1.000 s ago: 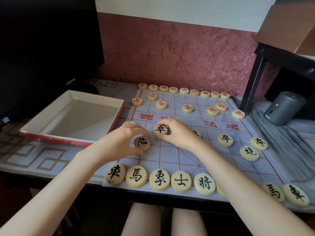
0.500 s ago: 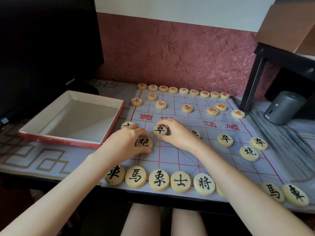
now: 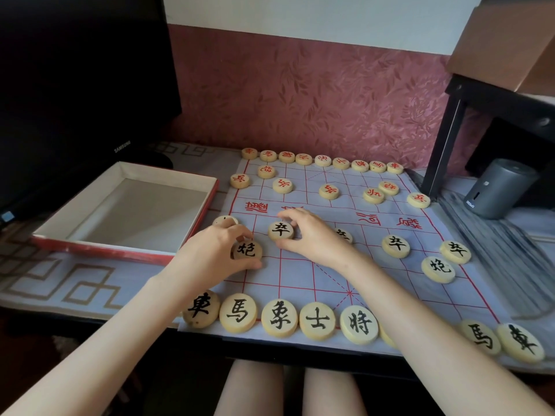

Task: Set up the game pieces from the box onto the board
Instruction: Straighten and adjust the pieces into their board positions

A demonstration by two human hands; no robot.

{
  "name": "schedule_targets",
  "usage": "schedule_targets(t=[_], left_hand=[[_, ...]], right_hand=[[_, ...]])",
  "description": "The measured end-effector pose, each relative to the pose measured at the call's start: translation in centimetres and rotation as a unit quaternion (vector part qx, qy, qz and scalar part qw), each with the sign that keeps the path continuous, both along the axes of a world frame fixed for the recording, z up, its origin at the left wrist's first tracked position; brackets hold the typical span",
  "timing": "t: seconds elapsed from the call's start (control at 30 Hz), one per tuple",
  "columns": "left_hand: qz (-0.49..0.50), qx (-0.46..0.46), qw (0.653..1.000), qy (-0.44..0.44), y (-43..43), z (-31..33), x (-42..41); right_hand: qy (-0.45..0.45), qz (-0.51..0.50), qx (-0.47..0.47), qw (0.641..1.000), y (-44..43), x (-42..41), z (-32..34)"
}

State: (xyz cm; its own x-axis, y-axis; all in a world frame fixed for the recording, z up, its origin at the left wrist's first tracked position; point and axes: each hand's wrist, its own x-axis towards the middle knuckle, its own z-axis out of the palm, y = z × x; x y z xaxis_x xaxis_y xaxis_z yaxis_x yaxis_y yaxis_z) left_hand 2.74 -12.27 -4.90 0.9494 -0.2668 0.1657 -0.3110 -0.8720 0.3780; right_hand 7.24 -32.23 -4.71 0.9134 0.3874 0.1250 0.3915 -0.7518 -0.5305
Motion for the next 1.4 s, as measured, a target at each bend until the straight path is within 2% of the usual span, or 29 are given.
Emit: schedule_targets(t=[0.27,0.43,1.0,1.13,1.27,1.4], left_hand=[[-0.015,-0.012,1.000,0.015,0.7,-0.1,0.0],[-0.014,-0.039,0.999,-0.003,0.7,-0.3,-0.2],[-0.008,-0.046,0.999,-0.008,0.8,-0.5,-0.6],[0.002,-0.097,0.994,-0.058,1.2,0.2,-1.1],[0.033,-0.115,0.987,-0.111,2.5,1.4,-1.2],[0.056,-0.114,0.984,-0.126,3.7,1.4,-1.3]], right_hand=[[-0.001,-0.008,0.032,0.999,-0.1,0.1,-0.1],[-0.005,-0.011,0.027,1.000,-0.1,0.2,-0.3],[0.020,-0.002,0.006,1.000,-0.4,-0.2,0.1],[-0.002,0.006,0.017,1.000,0.1,-0.4,0.6],[0.021,0.013,0.051,0.998,1.9,-0.2,1.5],[0.015,0.006,0.015,1.000,5.4,0.8,1.9]])
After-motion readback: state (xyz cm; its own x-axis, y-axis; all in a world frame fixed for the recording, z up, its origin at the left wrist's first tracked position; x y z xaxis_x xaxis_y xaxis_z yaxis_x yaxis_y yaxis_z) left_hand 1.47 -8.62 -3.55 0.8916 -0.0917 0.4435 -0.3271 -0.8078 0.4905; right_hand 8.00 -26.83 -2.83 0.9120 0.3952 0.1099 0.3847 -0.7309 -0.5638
